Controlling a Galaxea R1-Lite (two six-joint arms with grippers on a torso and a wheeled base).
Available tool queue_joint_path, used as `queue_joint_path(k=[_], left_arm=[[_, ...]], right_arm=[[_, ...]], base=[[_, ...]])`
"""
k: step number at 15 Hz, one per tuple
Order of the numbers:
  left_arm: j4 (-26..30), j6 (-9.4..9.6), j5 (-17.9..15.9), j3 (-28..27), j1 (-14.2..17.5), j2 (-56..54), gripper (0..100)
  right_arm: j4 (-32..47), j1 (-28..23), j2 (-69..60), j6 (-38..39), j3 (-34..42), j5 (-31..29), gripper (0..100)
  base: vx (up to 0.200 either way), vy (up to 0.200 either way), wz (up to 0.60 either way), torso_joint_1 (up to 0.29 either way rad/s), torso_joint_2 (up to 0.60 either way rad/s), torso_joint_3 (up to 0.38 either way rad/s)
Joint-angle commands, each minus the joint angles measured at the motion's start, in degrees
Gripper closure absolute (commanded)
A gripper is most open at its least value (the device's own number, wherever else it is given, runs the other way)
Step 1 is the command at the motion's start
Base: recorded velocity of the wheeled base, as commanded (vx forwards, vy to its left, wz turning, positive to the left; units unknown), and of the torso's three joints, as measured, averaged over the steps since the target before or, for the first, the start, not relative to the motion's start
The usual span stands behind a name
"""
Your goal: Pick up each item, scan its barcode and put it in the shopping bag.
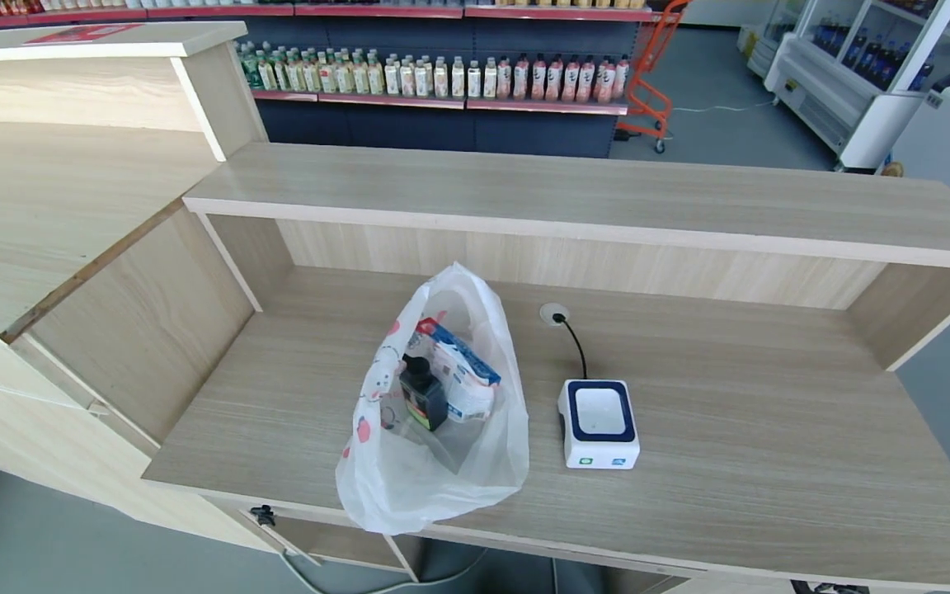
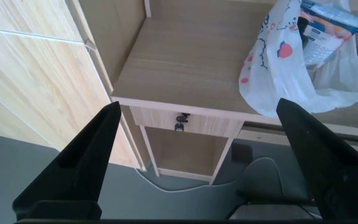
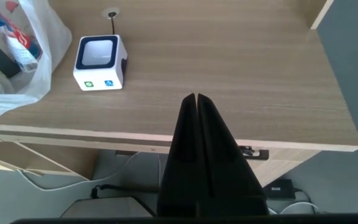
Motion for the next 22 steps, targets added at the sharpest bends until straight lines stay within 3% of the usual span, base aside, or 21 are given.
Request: queue_joint_path(k=[1, 8, 22], left_arm=[[0.0, -0.04, 0.1, 0.0, 0.0, 0.0, 0], [0.0, -0.04, 0.0, 0.0, 0.0, 0.0, 0], [0.0, -0.04, 0.0, 0.0, 0.0, 0.0, 0]], right_arm=[[0.0, 0.0, 0.2, 0.0, 0.0, 0.0, 100], [0.0, 0.0, 0.2, 0.0, 0.0, 0.0, 100], [0.0, 0.0, 0.2, -0.1, 0.0, 0.0, 100]], base=[[0.000, 0.000, 0.00, 0.000, 0.00, 0.000], [0.171, 0.000, 0.00, 0.006, 0.01, 0.001], [0.000, 0.000, 0.00, 0.000, 0.00, 0.000]])
